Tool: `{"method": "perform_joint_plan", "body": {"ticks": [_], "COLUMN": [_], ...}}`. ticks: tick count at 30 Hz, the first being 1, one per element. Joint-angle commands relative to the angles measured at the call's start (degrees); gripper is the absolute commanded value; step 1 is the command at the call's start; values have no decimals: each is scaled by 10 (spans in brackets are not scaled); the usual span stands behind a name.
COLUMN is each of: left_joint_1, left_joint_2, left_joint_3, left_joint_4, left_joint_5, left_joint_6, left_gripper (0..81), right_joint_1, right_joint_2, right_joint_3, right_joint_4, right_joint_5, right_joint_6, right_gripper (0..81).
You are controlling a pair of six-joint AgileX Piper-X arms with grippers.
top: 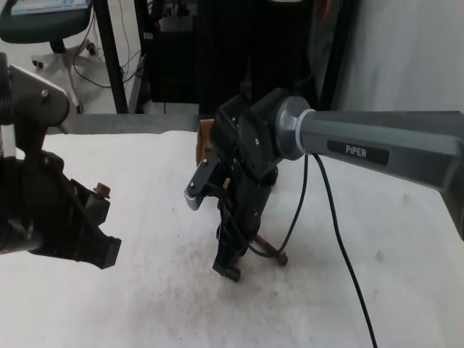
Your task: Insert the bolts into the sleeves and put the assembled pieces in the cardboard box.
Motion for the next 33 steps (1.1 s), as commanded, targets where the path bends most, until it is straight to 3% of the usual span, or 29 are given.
{"method": "perform_joint_plan", "body": {"ticks": [1, 33], "left_joint_1": [1, 1], "left_joint_2": [-6, -6], "left_joint_3": [-2, -2], "left_joint_4": [-9, -9], "left_joint_5": [-5, -5], "left_joint_6": [0, 0], "left_gripper": [3, 3], "right_joint_1": [1, 1], "right_joint_2": [-5, -5], "right_joint_3": [5, 26], "right_joint_4": [1, -45], "right_joint_5": [0, 17], "right_joint_6": [3, 14], "right_gripper": [279, 279]}}
